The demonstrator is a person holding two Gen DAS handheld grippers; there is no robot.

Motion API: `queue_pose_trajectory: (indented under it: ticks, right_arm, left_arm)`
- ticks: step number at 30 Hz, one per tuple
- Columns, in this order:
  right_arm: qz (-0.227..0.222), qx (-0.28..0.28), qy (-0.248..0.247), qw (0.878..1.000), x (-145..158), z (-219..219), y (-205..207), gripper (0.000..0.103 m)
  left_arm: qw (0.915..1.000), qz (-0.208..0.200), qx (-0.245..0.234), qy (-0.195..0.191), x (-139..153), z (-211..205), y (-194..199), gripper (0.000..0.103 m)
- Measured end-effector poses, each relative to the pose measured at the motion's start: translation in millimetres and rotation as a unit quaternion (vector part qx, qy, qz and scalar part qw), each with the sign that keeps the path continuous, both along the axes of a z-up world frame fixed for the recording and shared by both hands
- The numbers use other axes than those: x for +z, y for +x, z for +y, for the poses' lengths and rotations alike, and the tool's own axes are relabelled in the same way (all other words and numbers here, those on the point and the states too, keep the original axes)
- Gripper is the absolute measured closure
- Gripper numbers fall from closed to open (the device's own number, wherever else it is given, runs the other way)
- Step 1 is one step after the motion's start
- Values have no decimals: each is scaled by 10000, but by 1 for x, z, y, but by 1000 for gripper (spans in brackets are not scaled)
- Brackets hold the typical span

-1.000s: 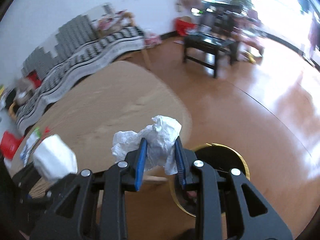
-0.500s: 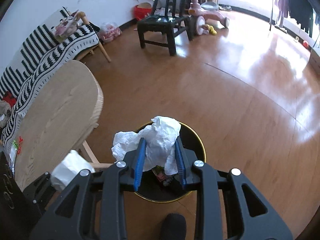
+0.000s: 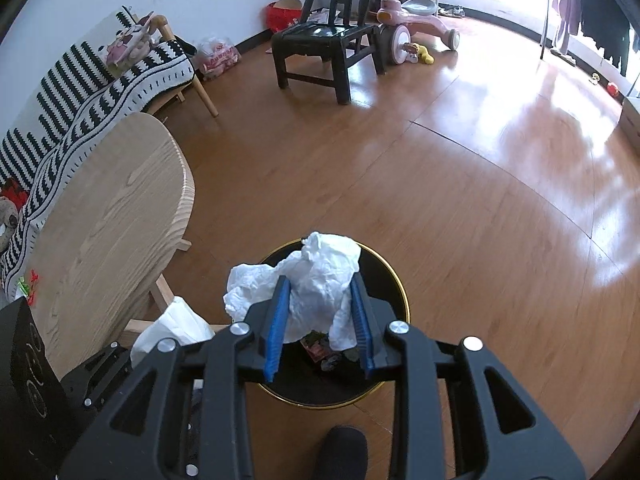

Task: Collect trash
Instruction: 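Carry the paper bag and tissue over the black bin, then open both tools to drop the bag and tissue, then return to the table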

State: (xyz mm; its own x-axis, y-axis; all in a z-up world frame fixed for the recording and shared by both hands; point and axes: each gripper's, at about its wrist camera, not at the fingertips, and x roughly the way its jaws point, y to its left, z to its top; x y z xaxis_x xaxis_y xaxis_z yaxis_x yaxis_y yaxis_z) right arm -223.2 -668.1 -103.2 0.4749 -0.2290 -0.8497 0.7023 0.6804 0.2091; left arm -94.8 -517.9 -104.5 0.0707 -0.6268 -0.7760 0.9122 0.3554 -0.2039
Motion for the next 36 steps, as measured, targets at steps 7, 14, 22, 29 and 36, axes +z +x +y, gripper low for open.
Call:
queue_pose_trajectory:
  ticks: [7,14,22,29,36]
  right_arm:
    - [-40,-111,-18,9999,0,-2,-3,42]
    - [-93,-101,-133,9998,6,3,0,35]
    - [-439,60,-331,9985,32,27,22,28]
    - [-830,625,-396,9938,64,87,90,28]
    - [-1013,1613,-394,9809,80,186,185,25]
  left_arm:
    - [10000,19,48,-58,1,1,0,26]
    - [9999,-8,68,-126,10,7,-1,20]
    - [9983,-257,373,-356,45,47,16,14]
    - [9912,-729,1018,-438,83,130,62,11]
    - [9687,-1166,2172,-296,108,262,128,11]
